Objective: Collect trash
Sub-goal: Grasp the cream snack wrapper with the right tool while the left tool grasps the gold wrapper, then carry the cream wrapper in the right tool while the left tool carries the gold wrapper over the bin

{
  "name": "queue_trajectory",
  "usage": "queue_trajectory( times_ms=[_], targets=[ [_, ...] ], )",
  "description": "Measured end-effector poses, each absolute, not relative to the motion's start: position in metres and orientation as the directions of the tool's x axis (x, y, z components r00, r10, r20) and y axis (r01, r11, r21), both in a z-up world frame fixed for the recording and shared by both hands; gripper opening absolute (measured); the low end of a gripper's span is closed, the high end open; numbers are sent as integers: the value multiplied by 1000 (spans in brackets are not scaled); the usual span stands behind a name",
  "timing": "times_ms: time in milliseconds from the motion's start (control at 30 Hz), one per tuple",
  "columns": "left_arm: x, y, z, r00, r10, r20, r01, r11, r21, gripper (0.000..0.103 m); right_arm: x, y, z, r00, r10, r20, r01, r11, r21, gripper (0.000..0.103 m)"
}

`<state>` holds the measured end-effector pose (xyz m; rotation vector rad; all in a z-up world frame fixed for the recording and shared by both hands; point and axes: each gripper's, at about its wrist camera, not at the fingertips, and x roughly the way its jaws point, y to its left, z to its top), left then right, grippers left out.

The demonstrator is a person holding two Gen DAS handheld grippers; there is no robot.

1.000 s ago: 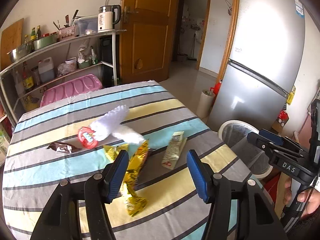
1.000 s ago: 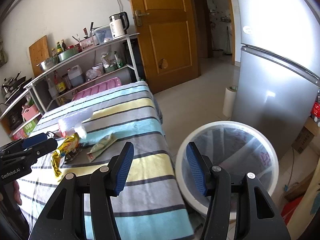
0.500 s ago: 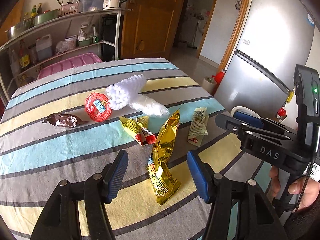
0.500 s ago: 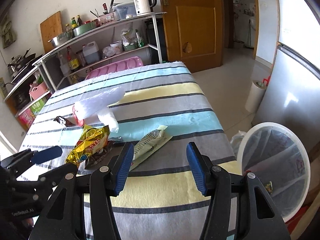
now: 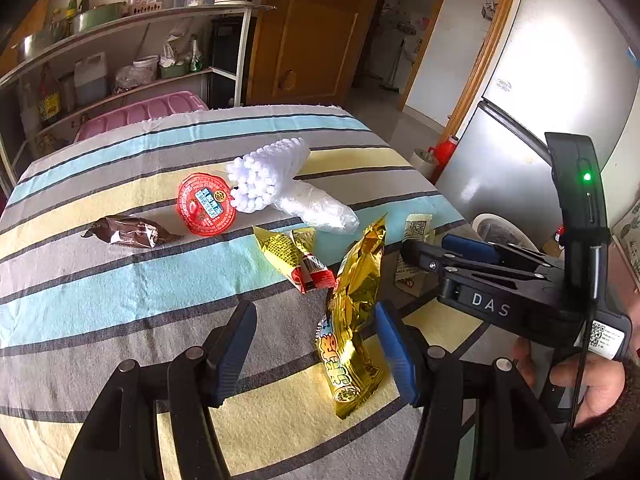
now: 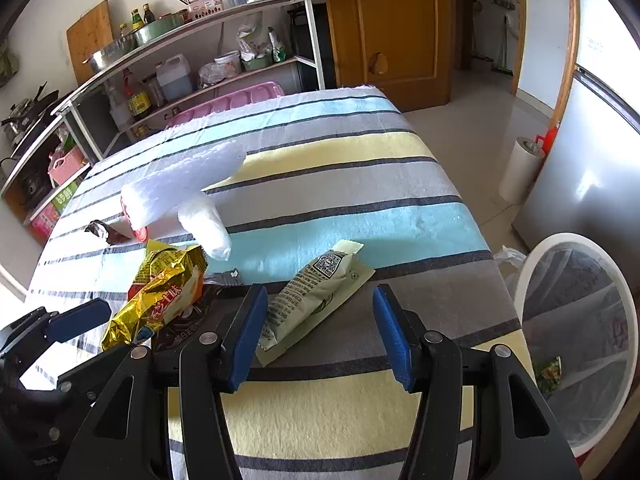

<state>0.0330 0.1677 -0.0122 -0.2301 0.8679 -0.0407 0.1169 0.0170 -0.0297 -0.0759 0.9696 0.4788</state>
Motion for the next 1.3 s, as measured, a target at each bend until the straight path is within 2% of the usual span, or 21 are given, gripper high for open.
queue_trajectory(
  times_ms=[267, 300, 367, 500, 567, 767, 1000, 1100, 1300],
  targets=[
    [49, 170, -21, 596, -134, -792, -45, 979, -200, 61, 117, 22, -33, 494, 315, -810, -409, 907, 103, 53],
    [49, 171, -22, 605, -131, -785, -52, 978, -203, 61, 115, 23, -32, 502, 307, -809, -410, 907, 90, 51],
    [48, 170, -23, 610, -126, -782, -61, 977, -205, 61, 112, 21, -32, 512, 299, -805, -412, 908, 75, 38],
    [45, 166, -20, 621, -104, -777, -70, 980, -187, 61, 104, 18, -27, 517, 303, -801, -436, 898, 59, 19],
    [46, 165, -19, 626, -82, -776, -81, 982, -170, 61, 100, 13, -22, 523, 326, -787, -443, 893, 76, 15],
    [51, 170, -24, 611, -76, -788, -115, 976, -183, 59, 84, -7, -11, 542, 361, -759, -451, 887, 100, 15],
    [52, 156, -22, 608, -75, -790, -86, 983, -160, 38, 70, -31, 3, 557, 403, -726, -453, 880, 142, 15],
    [53, 149, -19, 609, -70, -790, -79, 986, -148, 24, 68, -36, 5, 562, 415, -716, -459, 876, 147, 15],
    [51, 141, -14, 616, -66, -785, -80, 986, -146, 21, 65, -47, 9, 571, 434, -697, -456, 873, 170, 15]
  ],
)
